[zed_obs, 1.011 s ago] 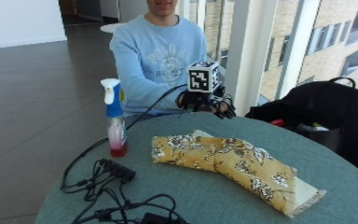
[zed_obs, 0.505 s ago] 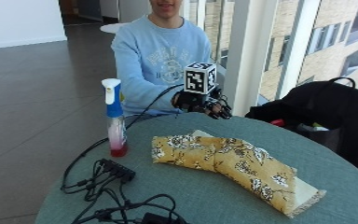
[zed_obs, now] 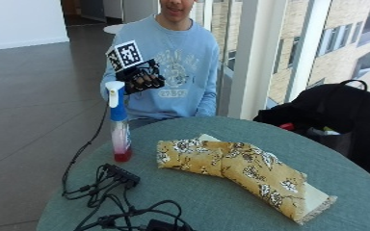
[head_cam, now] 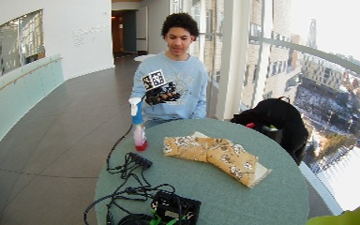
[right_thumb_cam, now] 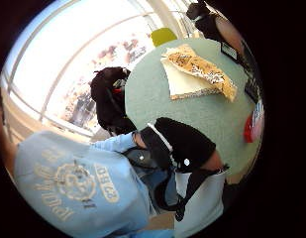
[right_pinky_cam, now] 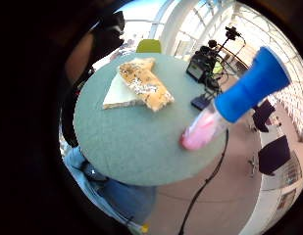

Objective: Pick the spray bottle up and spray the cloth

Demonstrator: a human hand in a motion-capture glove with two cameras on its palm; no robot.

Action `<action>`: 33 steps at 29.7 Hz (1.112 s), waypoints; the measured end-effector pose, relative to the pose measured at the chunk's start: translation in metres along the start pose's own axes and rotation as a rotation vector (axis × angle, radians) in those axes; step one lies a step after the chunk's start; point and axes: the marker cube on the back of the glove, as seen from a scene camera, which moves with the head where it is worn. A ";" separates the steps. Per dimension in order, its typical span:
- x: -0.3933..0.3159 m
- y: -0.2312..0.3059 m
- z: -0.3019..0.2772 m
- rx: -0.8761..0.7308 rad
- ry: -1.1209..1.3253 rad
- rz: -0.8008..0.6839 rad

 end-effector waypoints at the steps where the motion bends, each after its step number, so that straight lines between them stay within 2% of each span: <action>1: 0.012 0.008 -0.007 0.014 -0.001 0.038; 6: 0.070 0.033 -0.035 0.075 -0.023 0.207; 12: 0.112 0.037 -0.040 0.130 -0.153 0.325; 18: 0.123 0.044 -0.039 0.071 -0.277 0.328; 21: 0.126 0.037 -0.035 0.121 -0.291 0.338; 24: 0.128 0.042 -0.035 0.071 -0.331 0.340; 28: 0.131 0.031 -0.027 0.209 -0.346 0.374; 33: 0.126 0.036 -0.027 0.197 -0.324 0.344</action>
